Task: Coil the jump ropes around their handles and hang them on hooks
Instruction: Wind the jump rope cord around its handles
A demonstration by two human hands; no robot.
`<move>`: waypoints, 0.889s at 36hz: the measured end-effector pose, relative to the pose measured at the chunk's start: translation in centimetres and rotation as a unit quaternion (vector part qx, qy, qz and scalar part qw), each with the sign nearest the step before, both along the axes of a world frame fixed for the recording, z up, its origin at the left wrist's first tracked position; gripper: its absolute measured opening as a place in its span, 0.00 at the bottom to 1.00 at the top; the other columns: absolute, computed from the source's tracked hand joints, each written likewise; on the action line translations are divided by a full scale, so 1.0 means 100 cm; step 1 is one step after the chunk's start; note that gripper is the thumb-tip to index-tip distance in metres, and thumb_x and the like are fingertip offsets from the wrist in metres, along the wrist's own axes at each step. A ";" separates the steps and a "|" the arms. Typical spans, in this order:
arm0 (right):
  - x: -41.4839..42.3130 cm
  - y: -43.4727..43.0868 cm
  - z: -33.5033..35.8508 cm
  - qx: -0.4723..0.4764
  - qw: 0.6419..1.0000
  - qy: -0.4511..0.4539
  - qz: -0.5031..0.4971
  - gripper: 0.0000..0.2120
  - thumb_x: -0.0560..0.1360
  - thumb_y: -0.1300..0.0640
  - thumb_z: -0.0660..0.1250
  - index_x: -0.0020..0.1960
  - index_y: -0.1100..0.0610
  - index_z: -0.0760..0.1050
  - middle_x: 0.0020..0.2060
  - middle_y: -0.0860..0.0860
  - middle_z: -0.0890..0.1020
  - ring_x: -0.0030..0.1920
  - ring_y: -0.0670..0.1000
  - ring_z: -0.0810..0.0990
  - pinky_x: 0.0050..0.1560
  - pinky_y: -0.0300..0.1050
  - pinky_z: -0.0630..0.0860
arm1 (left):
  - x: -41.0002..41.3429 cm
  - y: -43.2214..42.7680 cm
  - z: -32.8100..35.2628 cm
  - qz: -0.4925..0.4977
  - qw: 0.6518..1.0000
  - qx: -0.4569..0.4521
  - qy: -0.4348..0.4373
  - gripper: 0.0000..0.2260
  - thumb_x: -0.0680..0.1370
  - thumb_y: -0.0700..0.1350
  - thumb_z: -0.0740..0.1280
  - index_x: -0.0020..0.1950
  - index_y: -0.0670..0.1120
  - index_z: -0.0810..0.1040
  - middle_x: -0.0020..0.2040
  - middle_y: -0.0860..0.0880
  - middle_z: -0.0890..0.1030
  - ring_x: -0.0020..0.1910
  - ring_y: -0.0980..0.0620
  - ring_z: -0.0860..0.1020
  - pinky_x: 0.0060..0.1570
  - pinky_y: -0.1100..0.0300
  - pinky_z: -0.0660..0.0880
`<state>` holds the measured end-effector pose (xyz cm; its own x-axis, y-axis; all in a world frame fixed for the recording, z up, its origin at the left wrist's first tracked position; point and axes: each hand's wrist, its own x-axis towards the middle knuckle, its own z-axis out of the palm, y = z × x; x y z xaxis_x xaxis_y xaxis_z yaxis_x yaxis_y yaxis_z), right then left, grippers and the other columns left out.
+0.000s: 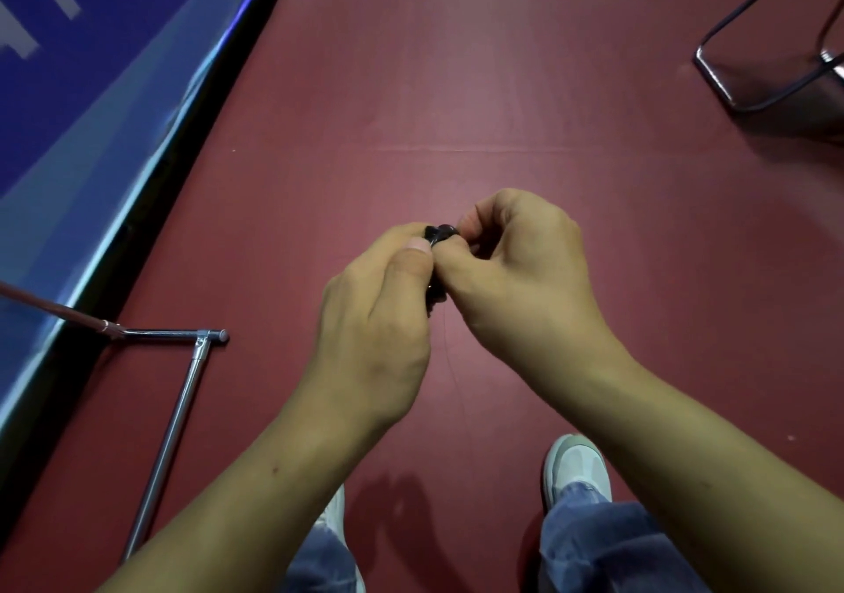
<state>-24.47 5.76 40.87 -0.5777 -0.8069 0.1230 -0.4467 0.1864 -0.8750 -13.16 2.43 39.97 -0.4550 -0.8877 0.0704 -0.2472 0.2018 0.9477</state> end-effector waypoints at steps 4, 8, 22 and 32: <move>0.002 -0.002 -0.002 -0.003 0.999 0.049 -0.017 0.05 0.70 0.57 0.69 0.38 0.56 0.75 0.30 0.46 0.79 0.32 0.46 0.77 0.32 0.43 0.74 | -0.002 -0.003 -0.001 0.019 1.000 0.018 0.000 0.17 0.84 0.49 0.55 0.44 0.47 0.80 0.30 0.55 0.78 0.30 0.54 0.75 0.31 0.62 0.69; 0.006 -0.003 -0.004 -0.008 0.996 0.082 -0.016 0.04 0.70 0.58 0.69 0.38 0.56 0.74 0.32 0.46 0.79 0.35 0.48 0.78 0.36 0.45 0.74 | -0.003 -0.006 0.000 0.032 0.999 0.041 -0.013 0.15 0.83 0.47 0.56 0.42 0.42 0.77 0.28 0.50 0.74 0.28 0.49 0.72 0.26 0.56 0.67; 0.012 0.003 -0.007 -0.013 0.994 0.110 -0.002 0.06 0.69 0.57 0.70 0.38 0.54 0.73 0.33 0.46 0.77 0.34 0.44 0.75 0.34 0.33 0.68 | -0.003 -0.017 -0.002 -0.005 0.952 0.294 0.088 0.15 0.70 0.53 0.65 0.37 0.41 0.78 0.31 0.39 0.72 0.26 0.45 0.70 0.28 0.55 0.66; 0.006 0.009 0.003 -0.027 0.998 -0.001 0.064 0.04 0.73 0.58 0.70 0.41 0.52 0.77 0.34 0.49 0.83 0.35 0.46 0.81 0.38 0.44 0.78 | 0.006 -0.024 -0.002 -0.035 0.939 0.316 0.134 0.14 0.72 0.49 0.64 0.42 0.37 0.79 0.30 0.40 0.74 0.25 0.44 0.71 0.27 0.55 0.66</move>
<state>-23.87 6.68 41.20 -0.4702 -0.8666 0.1668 -0.4621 0.0807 -0.8831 -12.60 0.01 39.80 -0.5545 -0.7593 -0.3405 0.0095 -0.4149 0.9098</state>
